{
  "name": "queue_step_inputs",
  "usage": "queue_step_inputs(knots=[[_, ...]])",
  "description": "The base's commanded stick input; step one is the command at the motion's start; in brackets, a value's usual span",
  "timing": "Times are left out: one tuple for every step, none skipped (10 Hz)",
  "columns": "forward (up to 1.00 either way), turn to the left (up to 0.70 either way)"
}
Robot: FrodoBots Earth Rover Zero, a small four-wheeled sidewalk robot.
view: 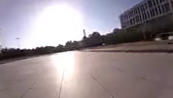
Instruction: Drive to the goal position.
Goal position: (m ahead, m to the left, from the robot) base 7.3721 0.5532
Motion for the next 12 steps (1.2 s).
queue_step_inputs(knots=[[0.70, 0.00], [0.70, 0.00], [0.70, 0.00], [0.70, 0.00], [0.70, 0.00], [0.70, 0.19], [0.70, 0.35], [0.70, 0.35], [0.70, 0.35], [0.70, 0.35], [0.70, 0.07], [0.70, 0.00]])
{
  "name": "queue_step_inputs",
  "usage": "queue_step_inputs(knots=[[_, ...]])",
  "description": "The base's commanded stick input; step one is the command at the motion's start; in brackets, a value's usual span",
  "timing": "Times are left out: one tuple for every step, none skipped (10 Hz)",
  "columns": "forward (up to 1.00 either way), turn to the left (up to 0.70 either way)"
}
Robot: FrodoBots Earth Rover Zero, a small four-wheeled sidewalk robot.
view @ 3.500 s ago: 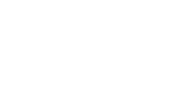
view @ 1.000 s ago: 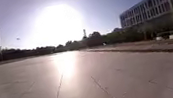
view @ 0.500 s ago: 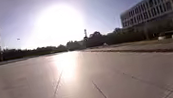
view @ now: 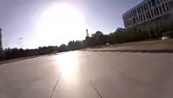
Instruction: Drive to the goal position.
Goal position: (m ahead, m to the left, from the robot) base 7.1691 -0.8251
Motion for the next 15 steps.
queue_step_inputs(knots=[[0.70, 0.00], [0.70, 0.00], [0.70, 0.00], [0.70, 0.00], [0.70, 0.00], [0.70, 0.00], [0.70, 0.00], [0.70, 0.00], [0.70, 0.00], [0.70, 0.00], [0.70, 0.00], [0.70, 0.00], [0.70, 0.00], [0.70, 0.00], [0.70, 0.00]])
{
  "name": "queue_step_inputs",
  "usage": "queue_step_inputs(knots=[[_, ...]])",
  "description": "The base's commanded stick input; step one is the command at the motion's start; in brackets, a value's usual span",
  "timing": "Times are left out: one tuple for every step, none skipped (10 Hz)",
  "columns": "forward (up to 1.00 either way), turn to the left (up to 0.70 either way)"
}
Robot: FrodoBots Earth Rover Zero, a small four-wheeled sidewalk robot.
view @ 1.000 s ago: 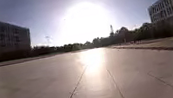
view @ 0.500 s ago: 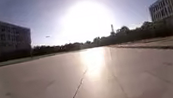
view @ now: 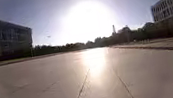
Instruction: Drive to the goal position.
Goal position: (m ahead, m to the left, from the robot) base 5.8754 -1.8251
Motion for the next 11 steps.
queue_step_inputs(knots=[[0.70, 0.00], [0.70, 0.00], [0.70, 0.00], [0.70, 0.00], [0.70, 0.00], [0.70, 0.00], [0.70, -0.35], [0.70, -0.27], [0.70, 0.00], [0.70, 0.00], [0.70, 0.00]])
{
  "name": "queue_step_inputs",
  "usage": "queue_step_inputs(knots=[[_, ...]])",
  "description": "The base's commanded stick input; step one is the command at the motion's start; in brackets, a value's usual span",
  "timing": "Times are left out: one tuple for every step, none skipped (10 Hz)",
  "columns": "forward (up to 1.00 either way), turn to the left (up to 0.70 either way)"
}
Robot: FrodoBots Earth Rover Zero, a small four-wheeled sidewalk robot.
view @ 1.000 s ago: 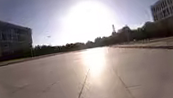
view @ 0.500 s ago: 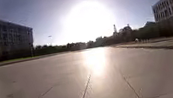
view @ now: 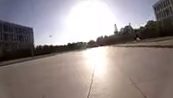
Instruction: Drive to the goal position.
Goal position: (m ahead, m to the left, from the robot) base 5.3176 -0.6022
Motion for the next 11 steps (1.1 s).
queue_step_inputs(knots=[[0.70, -0.02], [0.70, -0.25], [0.70, -0.35], [0.70, -0.18], [0.70, 0.00], [0.70, 0.00], [0.70, 0.00], [0.70, 0.00], [0.70, 0.00], [0.70, 0.00], [0.70, 0.00]])
